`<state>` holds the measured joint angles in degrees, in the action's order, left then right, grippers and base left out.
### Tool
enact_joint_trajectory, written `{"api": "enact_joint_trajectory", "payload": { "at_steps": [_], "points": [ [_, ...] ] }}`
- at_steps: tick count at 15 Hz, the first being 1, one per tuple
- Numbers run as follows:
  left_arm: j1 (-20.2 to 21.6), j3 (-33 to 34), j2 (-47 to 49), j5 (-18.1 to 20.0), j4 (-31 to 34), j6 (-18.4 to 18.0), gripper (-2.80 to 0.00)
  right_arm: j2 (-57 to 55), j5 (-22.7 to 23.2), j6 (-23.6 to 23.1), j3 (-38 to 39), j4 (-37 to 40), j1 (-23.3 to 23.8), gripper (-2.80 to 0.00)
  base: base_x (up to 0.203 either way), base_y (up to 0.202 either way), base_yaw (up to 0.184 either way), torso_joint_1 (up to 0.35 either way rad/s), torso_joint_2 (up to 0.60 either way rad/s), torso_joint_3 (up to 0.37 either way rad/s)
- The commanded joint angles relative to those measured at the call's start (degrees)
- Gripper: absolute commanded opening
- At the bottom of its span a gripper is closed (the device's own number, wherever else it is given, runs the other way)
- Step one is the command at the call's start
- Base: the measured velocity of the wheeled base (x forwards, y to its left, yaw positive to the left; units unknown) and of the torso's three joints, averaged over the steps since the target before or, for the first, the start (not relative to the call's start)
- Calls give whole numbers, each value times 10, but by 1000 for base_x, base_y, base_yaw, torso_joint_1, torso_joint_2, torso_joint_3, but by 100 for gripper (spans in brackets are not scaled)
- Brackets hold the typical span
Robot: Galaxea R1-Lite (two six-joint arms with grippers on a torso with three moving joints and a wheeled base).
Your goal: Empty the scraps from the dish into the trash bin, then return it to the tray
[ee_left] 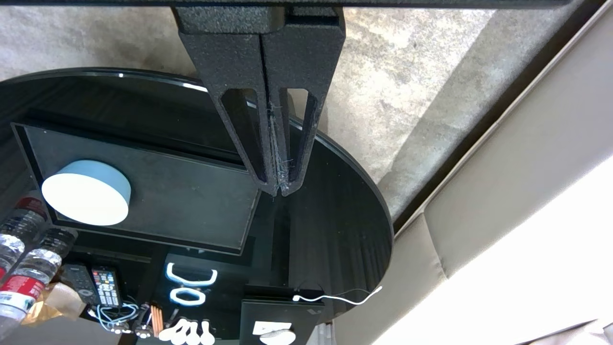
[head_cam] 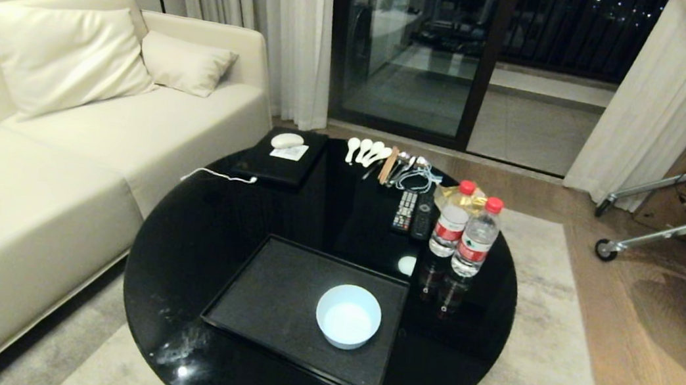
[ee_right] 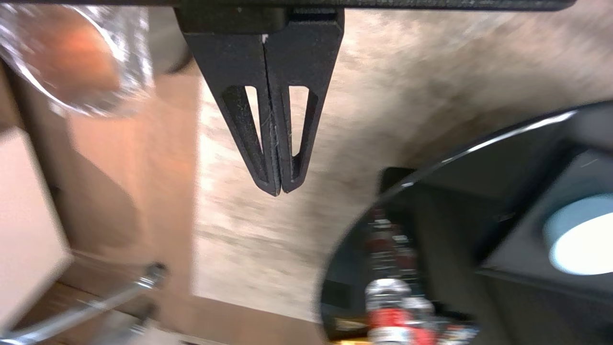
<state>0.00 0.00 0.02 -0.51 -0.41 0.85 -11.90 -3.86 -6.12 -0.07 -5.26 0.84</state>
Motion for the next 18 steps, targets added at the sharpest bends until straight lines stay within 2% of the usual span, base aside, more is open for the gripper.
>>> {"api": "enact_joint_trajectory", "payload": {
  "at_steps": [1,4,18],
  "points": [
    [0,0,0,0,0,0,-280,84,29,2,-1,44,-2,-280,0,0,0,0,0,0],
    [0,0,0,0,0,0,-280,119,39,-6,1,51,-3,-280,0,0,0,0,0,0],
    [0,0,0,0,0,0,-280,119,39,6,1,52,-3,-280,0,0,0,0,0,0]
  ]
}}
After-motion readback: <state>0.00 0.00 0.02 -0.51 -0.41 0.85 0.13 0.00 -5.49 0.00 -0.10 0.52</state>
